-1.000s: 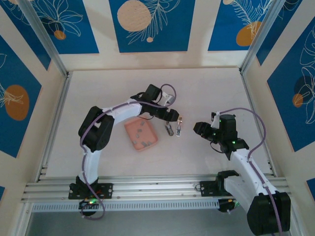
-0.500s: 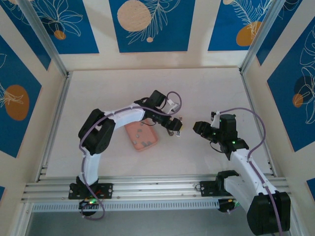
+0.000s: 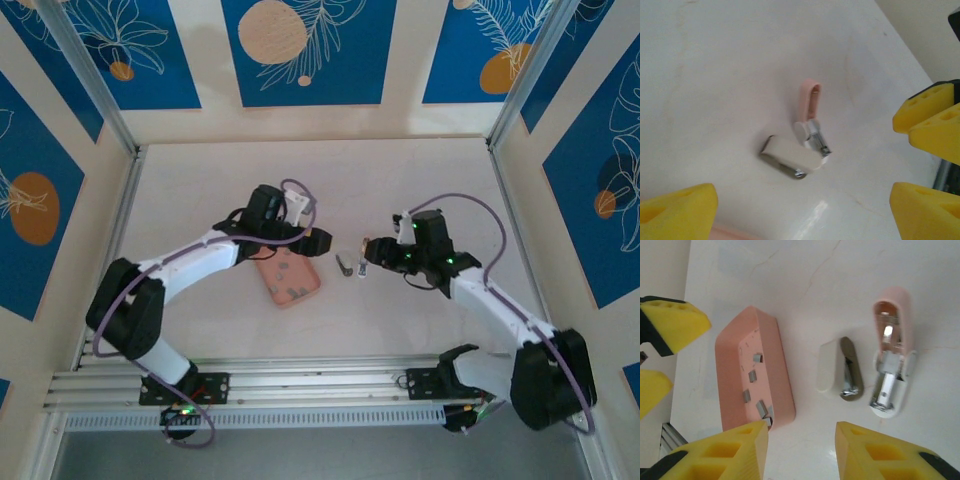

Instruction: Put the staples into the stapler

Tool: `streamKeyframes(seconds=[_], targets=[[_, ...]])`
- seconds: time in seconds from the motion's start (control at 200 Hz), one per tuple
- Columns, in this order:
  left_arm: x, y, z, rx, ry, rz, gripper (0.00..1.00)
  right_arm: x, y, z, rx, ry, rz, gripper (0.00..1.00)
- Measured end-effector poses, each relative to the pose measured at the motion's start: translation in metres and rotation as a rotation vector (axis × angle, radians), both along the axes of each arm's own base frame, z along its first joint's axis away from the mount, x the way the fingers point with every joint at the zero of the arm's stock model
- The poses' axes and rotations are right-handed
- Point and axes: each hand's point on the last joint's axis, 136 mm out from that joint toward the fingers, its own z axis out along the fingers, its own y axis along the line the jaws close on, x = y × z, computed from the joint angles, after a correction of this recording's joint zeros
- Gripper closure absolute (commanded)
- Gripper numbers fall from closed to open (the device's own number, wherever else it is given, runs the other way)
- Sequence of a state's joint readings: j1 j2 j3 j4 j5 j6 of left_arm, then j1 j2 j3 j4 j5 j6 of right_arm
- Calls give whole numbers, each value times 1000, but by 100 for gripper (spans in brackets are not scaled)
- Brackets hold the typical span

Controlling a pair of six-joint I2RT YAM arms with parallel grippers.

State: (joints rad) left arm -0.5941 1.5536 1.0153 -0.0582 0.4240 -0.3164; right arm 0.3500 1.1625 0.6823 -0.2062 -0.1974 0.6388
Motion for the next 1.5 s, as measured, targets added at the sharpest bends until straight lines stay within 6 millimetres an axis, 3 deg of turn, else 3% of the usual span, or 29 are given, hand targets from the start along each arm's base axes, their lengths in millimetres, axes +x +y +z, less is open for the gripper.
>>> streamKeyframes(seconds=[0.12, 0.385, 0.565, 0.68, 0.81, 1.12, 1.291, 1.501], targets=[[-1, 22, -4, 15, -7, 60, 10, 12, 19, -11, -54, 52, 31, 62], [-5, 41, -2, 24, -24, 101, 10, 24, 48, -40, -215, 159, 65, 67], [-3, 45, -3, 22, -24, 113, 10, 15, 44, -71, -315, 248, 67, 80], [-2, 44, -3, 17, -26, 110, 10, 11, 40, -87, -345, 297, 58, 82], [-2, 44, -6, 21, -18, 108, 10, 11, 39, -89, -336, 308, 45, 82], [-1, 44, -8, 19, -5, 115, 10, 12, 40, -73, -325, 268, 57, 68], [4, 50, -8, 6, 21, 158, 10, 19, 43, -34, -303, 179, 71, 65], [11, 79, -18, -13, 91, 269, 11, 22, 57, 7, -293, 79, 110, 63]])
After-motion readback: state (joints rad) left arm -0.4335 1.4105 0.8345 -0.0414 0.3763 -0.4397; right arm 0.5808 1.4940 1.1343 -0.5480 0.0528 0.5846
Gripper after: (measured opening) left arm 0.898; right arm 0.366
